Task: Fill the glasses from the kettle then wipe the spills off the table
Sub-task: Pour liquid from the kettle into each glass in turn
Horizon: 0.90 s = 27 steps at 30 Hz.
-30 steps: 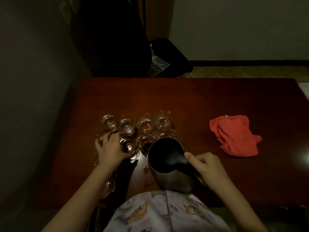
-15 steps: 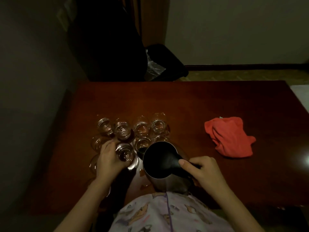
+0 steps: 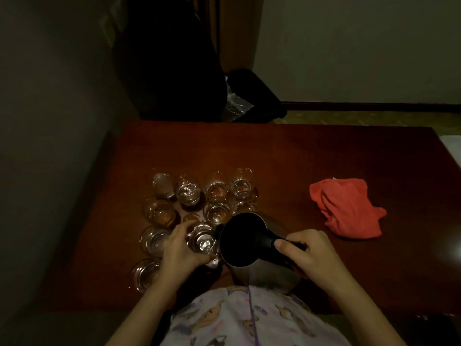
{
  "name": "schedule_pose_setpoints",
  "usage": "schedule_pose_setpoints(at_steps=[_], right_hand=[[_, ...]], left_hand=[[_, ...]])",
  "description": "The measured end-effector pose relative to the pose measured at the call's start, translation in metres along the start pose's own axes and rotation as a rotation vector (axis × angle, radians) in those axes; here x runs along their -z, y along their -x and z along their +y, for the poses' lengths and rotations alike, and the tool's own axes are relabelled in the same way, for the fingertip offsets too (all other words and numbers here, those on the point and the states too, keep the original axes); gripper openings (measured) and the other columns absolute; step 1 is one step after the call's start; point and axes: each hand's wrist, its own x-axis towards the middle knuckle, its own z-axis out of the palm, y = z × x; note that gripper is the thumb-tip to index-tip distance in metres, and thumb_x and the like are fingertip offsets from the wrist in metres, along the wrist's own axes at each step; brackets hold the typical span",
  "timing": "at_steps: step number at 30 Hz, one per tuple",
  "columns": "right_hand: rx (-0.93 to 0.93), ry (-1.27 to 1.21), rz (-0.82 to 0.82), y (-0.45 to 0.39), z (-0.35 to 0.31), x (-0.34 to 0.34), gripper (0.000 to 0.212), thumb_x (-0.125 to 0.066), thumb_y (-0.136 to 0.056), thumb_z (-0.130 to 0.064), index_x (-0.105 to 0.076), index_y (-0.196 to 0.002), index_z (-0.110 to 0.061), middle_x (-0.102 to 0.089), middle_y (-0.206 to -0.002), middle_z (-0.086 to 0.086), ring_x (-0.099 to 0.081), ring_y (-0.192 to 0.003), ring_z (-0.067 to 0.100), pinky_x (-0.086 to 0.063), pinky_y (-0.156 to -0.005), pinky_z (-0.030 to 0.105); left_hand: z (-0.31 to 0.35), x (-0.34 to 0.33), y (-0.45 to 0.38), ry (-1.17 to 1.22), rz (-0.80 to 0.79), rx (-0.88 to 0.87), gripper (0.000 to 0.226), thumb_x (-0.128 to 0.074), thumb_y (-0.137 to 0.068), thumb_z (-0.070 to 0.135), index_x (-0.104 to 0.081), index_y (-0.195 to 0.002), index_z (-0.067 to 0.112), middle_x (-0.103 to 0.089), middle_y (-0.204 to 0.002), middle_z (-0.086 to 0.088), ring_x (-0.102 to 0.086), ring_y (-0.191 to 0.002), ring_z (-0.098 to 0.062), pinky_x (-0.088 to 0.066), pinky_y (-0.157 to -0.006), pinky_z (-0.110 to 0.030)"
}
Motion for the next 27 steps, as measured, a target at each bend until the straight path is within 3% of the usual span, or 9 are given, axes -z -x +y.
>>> schedule_pose_setpoints(at_steps=[8, 12, 17, 21, 27], right_hand=[[0.025, 0.237, -0.114, -0.003, -0.01, 0.006, 0.056, -0.035, -0.062, -0.066, -0.041, -0.044, -0.013, -0.035, -0.044, 0.004, -0.034, -0.042, 0.015, -0.023, -0.05, 0.034], [0.018, 0.312, -0.157, -0.002, -0.023, 0.012, 0.056, -0.032, -0.061, -0.068, -0.04, -0.046, -0.014, -0.034, -0.045, 0.003, -0.032, -0.043, 0.015, -0.023, -0.051, 0.034], [0.025, 0.392, -0.182, 0.001, -0.035, 0.018, 0.056, -0.035, -0.064, -0.066, -0.039, -0.047, -0.013, -0.034, -0.045, 0.002, -0.034, -0.044, 0.016, -0.022, -0.049, 0.032], [0.012, 0.405, -0.201, 0.004, -0.041, 0.021, 0.055, -0.053, -0.081, -0.054, -0.039, -0.047, -0.013, -0.032, -0.045, 0.001, -0.032, -0.043, 0.015, -0.021, -0.048, 0.031], [-0.023, 0.438, -0.21, 0.006, -0.05, 0.022, 0.055, -0.053, -0.08, -0.055, -0.039, -0.049, -0.011, -0.034, -0.046, 0.001, -0.034, -0.045, 0.017, -0.023, -0.05, 0.032]], left_hand=[[-0.007, -0.006, 0.005, 0.015, -0.032, 0.005, 0.083, -0.09, -0.045, 0.023, -0.054, -0.12, 0.022, -0.057, -0.114, 0.006, -0.055, -0.102, -0.009, -0.038, -0.078, -0.009], [-0.005, -0.009, 0.009, 0.065, -0.038, -0.004, 0.08, -0.09, -0.045, 0.023, -0.055, -0.117, 0.026, -0.058, -0.113, 0.01, -0.055, -0.101, -0.003, -0.043, -0.08, -0.012], [-0.004, -0.013, 0.013, 0.093, -0.023, 0.006, 0.079, -0.09, -0.044, 0.027, -0.055, -0.115, 0.028, -0.058, -0.111, 0.013, -0.056, -0.1, -0.001, -0.047, -0.08, -0.016], [-0.002, -0.015, 0.014, 0.086, -0.015, 0.007, 0.08, -0.09, -0.043, 0.027, -0.055, -0.115, 0.026, -0.058, -0.111, 0.011, -0.055, -0.1, -0.002, -0.043, -0.078, -0.012], [-0.002, -0.014, 0.015, 0.094, -0.02, 0.011, 0.082, -0.09, -0.042, 0.03, -0.054, -0.115, 0.026, -0.058, -0.111, 0.011, -0.056, -0.101, -0.003, -0.047, -0.08, -0.02]])
